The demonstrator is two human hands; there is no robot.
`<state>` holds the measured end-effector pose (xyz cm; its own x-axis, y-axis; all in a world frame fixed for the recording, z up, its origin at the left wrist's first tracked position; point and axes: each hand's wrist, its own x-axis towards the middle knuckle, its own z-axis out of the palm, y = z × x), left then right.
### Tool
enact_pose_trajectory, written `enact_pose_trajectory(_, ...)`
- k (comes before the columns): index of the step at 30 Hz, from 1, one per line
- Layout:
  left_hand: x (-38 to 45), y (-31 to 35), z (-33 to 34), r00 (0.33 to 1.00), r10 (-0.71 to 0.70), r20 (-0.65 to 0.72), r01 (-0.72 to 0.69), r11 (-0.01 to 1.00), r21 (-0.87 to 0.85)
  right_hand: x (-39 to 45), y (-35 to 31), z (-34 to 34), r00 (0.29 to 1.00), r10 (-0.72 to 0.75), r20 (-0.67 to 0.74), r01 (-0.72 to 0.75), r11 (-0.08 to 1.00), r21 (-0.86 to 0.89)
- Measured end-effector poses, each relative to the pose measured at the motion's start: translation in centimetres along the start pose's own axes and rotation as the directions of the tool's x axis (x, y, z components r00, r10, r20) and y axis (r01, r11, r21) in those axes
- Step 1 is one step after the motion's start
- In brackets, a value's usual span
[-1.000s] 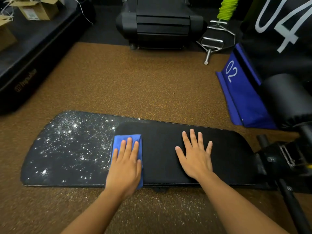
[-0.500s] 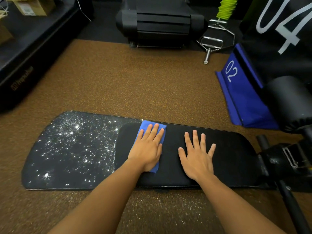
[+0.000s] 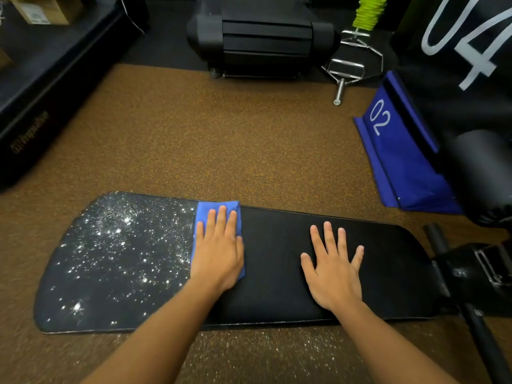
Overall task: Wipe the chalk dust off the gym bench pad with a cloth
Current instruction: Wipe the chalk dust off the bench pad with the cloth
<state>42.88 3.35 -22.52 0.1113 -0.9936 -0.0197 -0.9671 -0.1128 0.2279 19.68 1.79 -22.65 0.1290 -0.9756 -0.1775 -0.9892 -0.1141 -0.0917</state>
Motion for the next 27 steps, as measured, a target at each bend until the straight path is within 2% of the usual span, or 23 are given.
enact_pose_trajectory(4,0.0,2.4,0.7,0.986,0.141,0.092,-0.145,0.989,0.031,0.1,-0.3,0.0,1.000,0.014,0.010,-0.014,1.000,-0.019)
enact_pose_trajectory(9,2.1,1.3,0.6,0.965,0.236,0.119,-0.244,0.968,0.064,0.2,-0.5,-0.6,0.999,0.022,0.027,-0.022,1.000,-0.008)
enact_pose_trajectory(12,2.9,0.4,0.1,0.976,0.197,0.096,-0.201,0.979,0.043,0.2,-0.7,-0.9,0.999,0.017,0.038,-0.018,1.000,0.011)
enact_pose_trajectory(20,0.3,-4.5,-0.7,0.999,-0.041,-0.003,0.041,0.999,0.011,0.1,-1.4,-1.0,1.000,-0.018,0.019,0.016,0.998,0.060)
enact_pose_trajectory(23,-2.5,-5.7,-1.0,0.997,-0.073,-0.019,0.073,0.997,-0.002,-0.1,-1.9,-0.6,0.999,-0.024,0.027,0.023,0.998,0.053)
enact_pose_trajectory(27,-6.2,-4.2,-0.4,0.999,-0.053,0.000,0.053,0.999,-0.010,-0.1,-2.0,-0.2,0.999,-0.010,0.034,0.009,1.000,0.029)
